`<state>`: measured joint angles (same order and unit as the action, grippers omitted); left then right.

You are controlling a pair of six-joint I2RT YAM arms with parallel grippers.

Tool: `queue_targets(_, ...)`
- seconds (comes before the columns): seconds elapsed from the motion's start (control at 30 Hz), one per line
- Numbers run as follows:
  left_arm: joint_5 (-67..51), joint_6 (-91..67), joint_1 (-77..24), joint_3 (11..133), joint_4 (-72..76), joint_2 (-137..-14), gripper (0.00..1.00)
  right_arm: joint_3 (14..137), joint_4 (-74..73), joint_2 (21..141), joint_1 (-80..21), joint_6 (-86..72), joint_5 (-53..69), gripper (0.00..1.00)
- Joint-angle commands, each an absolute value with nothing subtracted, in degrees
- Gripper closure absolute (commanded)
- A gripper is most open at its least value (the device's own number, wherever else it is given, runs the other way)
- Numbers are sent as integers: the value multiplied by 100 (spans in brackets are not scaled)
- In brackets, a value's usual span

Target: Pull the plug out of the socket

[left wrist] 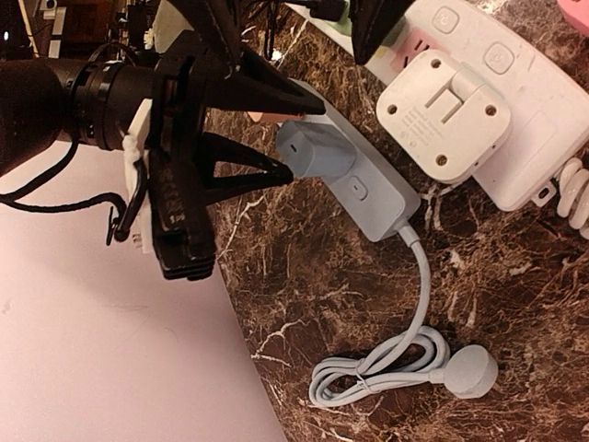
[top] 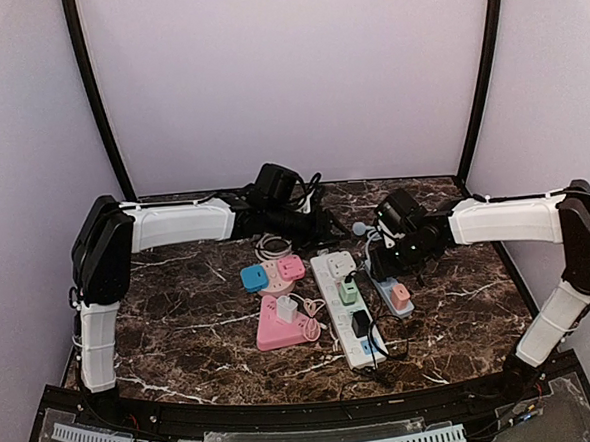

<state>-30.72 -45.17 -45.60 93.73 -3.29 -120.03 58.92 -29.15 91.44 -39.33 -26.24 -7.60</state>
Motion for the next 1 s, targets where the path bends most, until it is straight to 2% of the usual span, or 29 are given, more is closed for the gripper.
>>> queue_targets(0.0, -3198, -4621, -4671, 9837, -363, -12232, 63, 5933, -2678, 9351, -3964, -2509, -909, 42)
queue_targets(0.27, -3184, -4714, -4685, 9974, -402, -12412, 69, 5974, -2551, 9508, -3964, -2444, -988, 50)
queue_targets(0.5, -3232, -4755, -4685, 10042, -405, -12481, 71, 6091, -2605, 9562, -3970, -2376, -1074, 68)
queue_targets(0.77, -3227, -4726, -4685, 10073, -516, -12523, 77, 6162, -2626, 9577, -4003, -2393, -969, 76)
queue_targets(0.97, -3320, -4695, -4676, 10082, -514, -12587, 78, 6173, -2571, 9493, -4117, -2433, -912, 81)
